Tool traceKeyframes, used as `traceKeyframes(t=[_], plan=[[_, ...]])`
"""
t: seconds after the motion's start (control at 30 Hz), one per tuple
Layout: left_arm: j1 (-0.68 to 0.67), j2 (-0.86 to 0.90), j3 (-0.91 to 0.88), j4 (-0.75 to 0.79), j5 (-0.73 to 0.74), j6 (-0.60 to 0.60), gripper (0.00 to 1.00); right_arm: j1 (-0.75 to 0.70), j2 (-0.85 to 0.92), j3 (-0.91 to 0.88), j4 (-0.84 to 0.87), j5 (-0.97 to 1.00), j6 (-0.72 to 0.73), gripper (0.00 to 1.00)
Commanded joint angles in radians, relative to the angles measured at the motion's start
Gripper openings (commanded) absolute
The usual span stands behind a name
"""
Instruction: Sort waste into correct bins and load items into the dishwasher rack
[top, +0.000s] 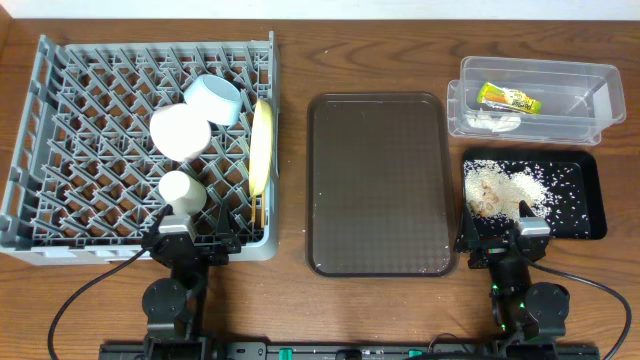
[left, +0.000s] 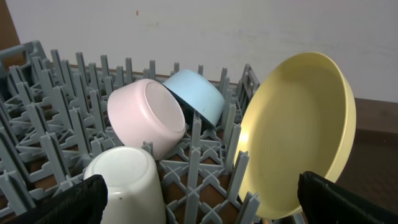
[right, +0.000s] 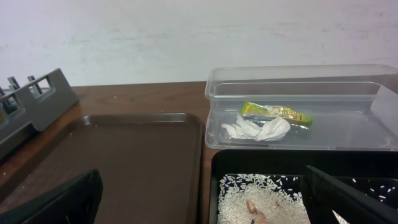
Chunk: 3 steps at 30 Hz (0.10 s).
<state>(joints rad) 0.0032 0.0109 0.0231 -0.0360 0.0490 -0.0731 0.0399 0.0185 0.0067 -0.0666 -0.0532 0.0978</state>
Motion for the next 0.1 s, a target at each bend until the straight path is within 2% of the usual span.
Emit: traceKeyframes(t=[0.0,0.07], plan=[[-0.005,-0.007,-0.019,-0.033,-0.012,0.017,0.99,0.007,-0.002,-0.001,-0.004,-0.008,-0.009,0.99],[-0.005,-0.007,-0.019,-0.033,-0.012,0.017,0.98,0.007,-0.002,-0.001,-0.004,-0.007,-0.009,0.99]])
